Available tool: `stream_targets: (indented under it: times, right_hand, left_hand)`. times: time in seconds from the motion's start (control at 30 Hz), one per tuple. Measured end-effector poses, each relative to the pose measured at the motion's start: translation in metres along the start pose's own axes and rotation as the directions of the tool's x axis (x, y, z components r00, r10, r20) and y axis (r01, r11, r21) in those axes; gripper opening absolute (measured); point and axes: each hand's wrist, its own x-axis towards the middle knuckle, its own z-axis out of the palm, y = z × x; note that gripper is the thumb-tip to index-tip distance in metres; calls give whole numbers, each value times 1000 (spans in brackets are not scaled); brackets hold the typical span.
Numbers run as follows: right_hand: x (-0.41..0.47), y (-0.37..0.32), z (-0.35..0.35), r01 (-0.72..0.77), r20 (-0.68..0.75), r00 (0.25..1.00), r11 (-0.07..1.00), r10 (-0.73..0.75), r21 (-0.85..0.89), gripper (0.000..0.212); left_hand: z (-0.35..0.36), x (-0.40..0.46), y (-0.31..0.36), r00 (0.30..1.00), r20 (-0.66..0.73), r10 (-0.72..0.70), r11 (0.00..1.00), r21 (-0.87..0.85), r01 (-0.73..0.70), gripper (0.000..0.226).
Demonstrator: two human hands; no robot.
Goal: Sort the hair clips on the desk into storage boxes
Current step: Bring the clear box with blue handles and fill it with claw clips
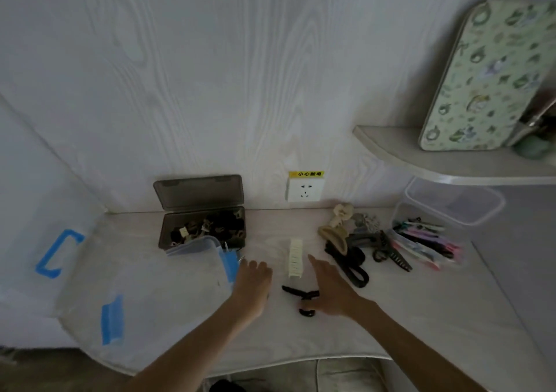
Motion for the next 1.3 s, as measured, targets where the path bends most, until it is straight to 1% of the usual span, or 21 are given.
stream_targets:
  times: [0.07, 0.17, 0.23, 0.3, 0.37, 0.4, 0.5, 0.6, 0.63, 0.7, 0.77, 0.8, 0.83, 0.87, 0.97, 1.03, 1.1, 1.17, 1.23, 1.27, 1.3]
  right_hand:
    - [4, 0, 2, -4, -21, 1000, 1000, 4, 8, 105]
    - [9, -1, -4, -2, -57, 998, 1000, 4, 31, 106]
    - [14, -4, -9, 0, -79, 997, 998, 4, 60, 112]
    - [19, -12, -10, -5, -114, 993, 996, 15, 85, 118]
    - [27, -21, -9, -22, -156, 987, 991, 42, 128, 113]
    - [32, -26, -6, -31, -162, 985, 987, 56, 155, 107]
    - [43, -35, -4, -88, -155, 981, 978, 118, 187, 90]
    - [47, -36, -10, -74, -150, 984, 986, 97, 150, 83]
    - [47, -35, -15, -76, -140, 985, 986, 97, 151, 82]
    - [45, -39, -29, -85, -100, 989, 974, 108, 210, 80]
    - [42, -49, -45, -64, -112, 989, 967, 94, 247, 79]
    - [39, -56, -53, -37, -131, 989, 966, 72, 255, 78]
    - [35, -63, -60, -5, -148, 988, 961, 48, 276, 77]
    - [32, -75, -67, 42, -158, 987, 952, 6, 302, 76]
    - [25, -117, -76, 175, -158, 980, 894, -119, 413, 74]
    - [22, -150, -73, 260, -131, 966, 854, -224, 451, 73]
    - [22, -190, -58, 340, -83, 938, 842, -337, 418, 75]
    - [27, -227, -31, 413, -11, 903, 859, -431, 304, 75]
    - [33, -251, 1, 489, 49, 868, 868, -494, 80, 76]
    - [35, -261, 18, 518, 95, 853, 854, -513, -37, 76]
    - [39, -265, 32, 526, 141, 849, 839, -509, -140, 76]
  left_hand:
    - [-1, -4, -10, 1000, -11, -10, 1000, -12, 10, 31]
    - [-2, -10, -28, 998, -13, -62, 998, -30, 62, 25]
    - [-4, -14, -38, 983, -75, -167, 982, -105, 159, 26]
    - [-7, -15, -47, 937, -147, -318, 938, -190, 289, 27]
    - [-11, -11, -54, 897, -168, -409, 904, -211, 373, 29]
    - [-13, -7, -56, 887, -147, -437, 890, -213, 403, 31]
    - [-16, 4, -55, 891, -53, -451, 872, -237, 428, 38]
    - [-10, 8, -48, 898, -19, -439, 884, -190, 428, 34]
    - [-10, 7, -48, 899, -26, -437, 889, -166, 427, 31]
    - [-11, 3, -48, 909, -47, -415, 900, -169, 402, 30]
    - [-19, -9, -48, 917, -90, -390, 901, -243, 359, 30]
    - [-27, -17, -48, 909, -130, -396, 891, -295, 346, 29]
    - [-34, -28, -49, 892, -170, -419, 871, -351, 343, 27]
    - [-40, -42, -54, 859, -214, -466, 839, -415, 352, 26]
    - [-41, -91, -79, 721, -311, -620, 735, -552, 394, 27]
    - [-27, -123, -102, 634, -368, -680, 699, -586, 409, 27]
    - [-5, -152, -129, 567, -370, -736, 655, -602, 457, 25]
    - [22, -172, -155, 533, -293, -794, 587, -599, 544, 19]
    - [41, -182, -171, 539, -217, -814, 545, -607, 578, 14]
    - [51, -185, -177, 549, -204, -810, 545, -606, 580, 11]
    - [56, -186, -180, 573, -202, -794, 567, -588, 577, 10]
